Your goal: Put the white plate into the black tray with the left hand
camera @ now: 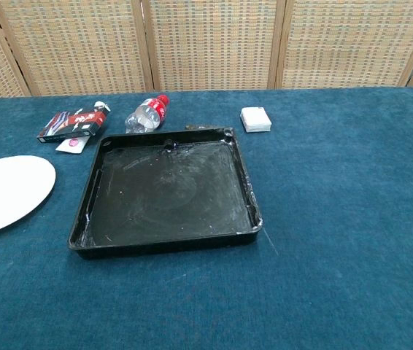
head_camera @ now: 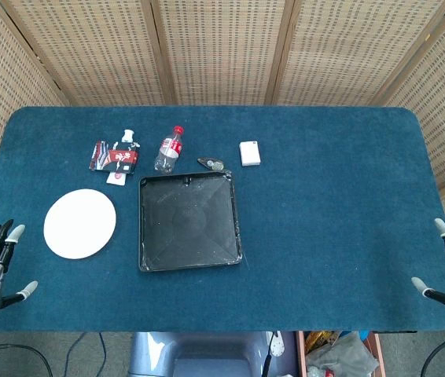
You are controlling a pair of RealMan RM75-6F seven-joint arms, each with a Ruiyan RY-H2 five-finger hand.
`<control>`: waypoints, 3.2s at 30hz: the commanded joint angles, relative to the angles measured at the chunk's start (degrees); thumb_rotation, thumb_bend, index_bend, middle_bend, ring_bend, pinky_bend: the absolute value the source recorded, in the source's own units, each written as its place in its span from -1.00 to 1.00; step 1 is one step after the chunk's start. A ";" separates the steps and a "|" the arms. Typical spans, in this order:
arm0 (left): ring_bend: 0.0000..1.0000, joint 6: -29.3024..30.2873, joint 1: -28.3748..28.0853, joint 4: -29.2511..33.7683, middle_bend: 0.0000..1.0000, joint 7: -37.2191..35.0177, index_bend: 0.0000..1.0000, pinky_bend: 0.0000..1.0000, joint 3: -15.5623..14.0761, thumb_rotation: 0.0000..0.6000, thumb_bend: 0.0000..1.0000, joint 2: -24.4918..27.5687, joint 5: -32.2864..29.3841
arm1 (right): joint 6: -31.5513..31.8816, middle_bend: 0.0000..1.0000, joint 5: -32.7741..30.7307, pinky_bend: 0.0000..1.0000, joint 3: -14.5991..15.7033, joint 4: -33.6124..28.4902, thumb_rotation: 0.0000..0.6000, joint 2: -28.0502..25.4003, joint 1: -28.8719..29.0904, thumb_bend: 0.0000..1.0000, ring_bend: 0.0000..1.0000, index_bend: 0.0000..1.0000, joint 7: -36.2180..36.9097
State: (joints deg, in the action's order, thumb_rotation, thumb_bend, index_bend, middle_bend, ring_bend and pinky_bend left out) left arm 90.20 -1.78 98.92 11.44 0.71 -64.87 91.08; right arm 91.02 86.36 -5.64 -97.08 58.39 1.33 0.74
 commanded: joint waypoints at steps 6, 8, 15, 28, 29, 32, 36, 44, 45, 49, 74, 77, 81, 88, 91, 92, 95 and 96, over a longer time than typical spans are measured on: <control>-1.00 -0.60 -0.23 -0.30 -1.00 -0.06 -1.00 -1.00 0.08 1.00 -1.00 -0.21 -0.41 | -0.20 -1.00 -0.10 -1.00 -0.09 0.09 1.00 -0.06 0.02 -1.00 -1.00 -1.00 0.34; -1.00 -1.46 -0.63 -0.71 -1.00 0.01 -1.00 -1.00 0.14 1.00 -1.00 -0.53 -0.77 | -0.32 -1.00 -0.13 -1.00 -0.06 0.03 1.00 -0.11 0.02 -1.00 -1.00 -1.00 0.48; -1.00 -3.65 -3.12 -10.69 -1.00 -5.56 -1.00 -1.00 1.49 1.00 -0.87 -7.91 -1.11 | -0.74 -1.00 -0.35 -1.00 -0.03 0.00 1.00 -0.14 0.06 -1.00 -1.00 -1.00 0.90; -1.00 -13.52 -7.36 -26.48 -1.00 -13.84 -0.41 -1.00 3.40 1.00 -0.36 -19.07 -7.69 | -1.67 -1.00 -0.74 -1.00 -0.10 -0.08 1.00 -0.27 0.39 -1.00 -1.00 -1.00 1.53; -1.00 -13.95 -7.62 -27.28 -1.00 -14.06 -0.38 -1.00 3.62 1.00 -0.35 -19.71 -8.07 | -1.73 -1.00 -0.72 -1.00 -0.08 -0.07 1.00 -0.27 0.41 -1.00 -1.00 -1.00 1.57; -1.00 -15.46 -8.43 -30.07 -1.00 -14.64 -0.32 -1.00 4.10 1.00 -0.35 -21.73 -9.20 | -1.82 -1.00 -0.63 -1.00 -0.03 -0.09 1.00 -0.28 0.45 -1.00 -1.00 -1.00 1.74; -1.00 -17.64 -9.41 -33.24 -1.00 -14.26 -0.31 -1.00 4.35 1.00 -0.35 -24.19 -10.61 | -1.93 -1.00 -0.74 -1.00 -0.07 -0.06 1.00 -0.39 0.47 -1.00 -1.00 -1.00 2.15; -1.00 -19.35 -10.01 -38.73 -1.00 -16.23 -0.28 -1.00 4.40 1.00 -0.35 -29.10 -12.20 | -2.46 -1.00 -0.92 -1.00 -0.08 -0.10 1.00 -0.59 0.65 -1.00 -1.00 -1.00 2.58; -1.00 -19.57 -10.02 -39.28 -1.00 -16.26 -0.28 -1.00 4.34 1.00 -0.35 -29.56 -12.37 | -2.51 -1.00 -0.92 -1.00 -0.09 -0.08 1.00 -0.60 0.69 -1.00 -1.00 -1.00 2.57; -1.00 -19.55 -10.21 -41.80 -1.00 -17.00 -0.28 -1.00 4.48 1.00 -0.35 -31.45 -12.67 | -2.72 -1.00 -1.04 -1.00 -0.06 -0.01 1.00 -0.68 0.73 -1.00 -1.00 -1.00 2.77; -1.00 -22.89 -13.66 -45.76 -1.00 -16.76 -0.06 -1.00 7.34 1.00 0.00 -34.11 -15.62 | -3.32 -1.00 -1.85 -1.00 -0.36 0.20 1.00 -1.09 0.88 -1.00 -1.00 -1.00 4.58; -1.00 -22.65 -13.99 -46.02 -1.00 -17.35 0.02 -1.00 7.90 1.00 0.01 -34.31 -15.86 | -3.35 -1.00 -1.90 -1.00 -0.37 0.24 1.00 -1.11 0.88 -1.00 -1.00 -1.00 4.75; -1.00 -19.29 -13.97 -46.35 -1.00 -21.99 0.27 -1.00 9.17 1.00 0.01 -34.51 -14.91 | -3.36 -1.00 -1.84 -1.00 -0.36 0.23 1.00 -1.04 0.91 -1.00 -1.00 -1.00 4.74; -1.00 -10.54 -13.84 -42.87 -1.00 -29.91 0.52 -1.00 12.29 1.00 0.04 -31.88 -12.21 | -3.33 -1.00 -1.61 -1.00 -0.29 0.15 1.00 -0.98 0.95 -1.00 -1.00 -1.00 4.66; -1.00 -8.00 -13.86 -40.55 -1.00 -31.05 0.54 -1.00 12.87 1.00 0.04 -30.30 -10.91 | -3.29 -1.00 -1.52 -1.00 -0.25 0.12 1.00 -0.99 0.93 -1.00 -1.00 -1.00 4.68; -1.00 -6.81 -13.93 -39.26 -1.00 -31.31 0.55 -1.00 13.05 1.00 0.04 -29.43 -10.13 | -3.26 -1.00 -1.48 -1.00 -0.23 0.13 1.00 -0.99 0.92 -1.00 -1.00 -1.00 4.63; -1.00 -3.83 -14.13 -35.37 -1.00 -31.02 0.56 -1.00 13.46 1.00 0.04 -27.12 -8.07 | -3.19 -1.00 -1.36 -1.00 -0.20 0.02 1.00 -0.96 0.92 -1.00 -1.00 -1.00 4.55; -1.00 -2.82 -14.28 -33.73 -1.00 -30.63 0.56 -1.00 13.67 1.00 0.04 -26.31 -7.32 | -3.19 -1.00 -1.34 -1.00 -0.19 0.01 1.00 -0.94 0.92 -1.00 -1.00 -1.00 4.53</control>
State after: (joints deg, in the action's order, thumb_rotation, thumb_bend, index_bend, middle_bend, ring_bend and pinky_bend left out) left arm 85.51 -15.82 62.36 -19.39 13.77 -93.10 81.98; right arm 87.83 85.02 -5.83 -97.07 57.45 2.25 5.28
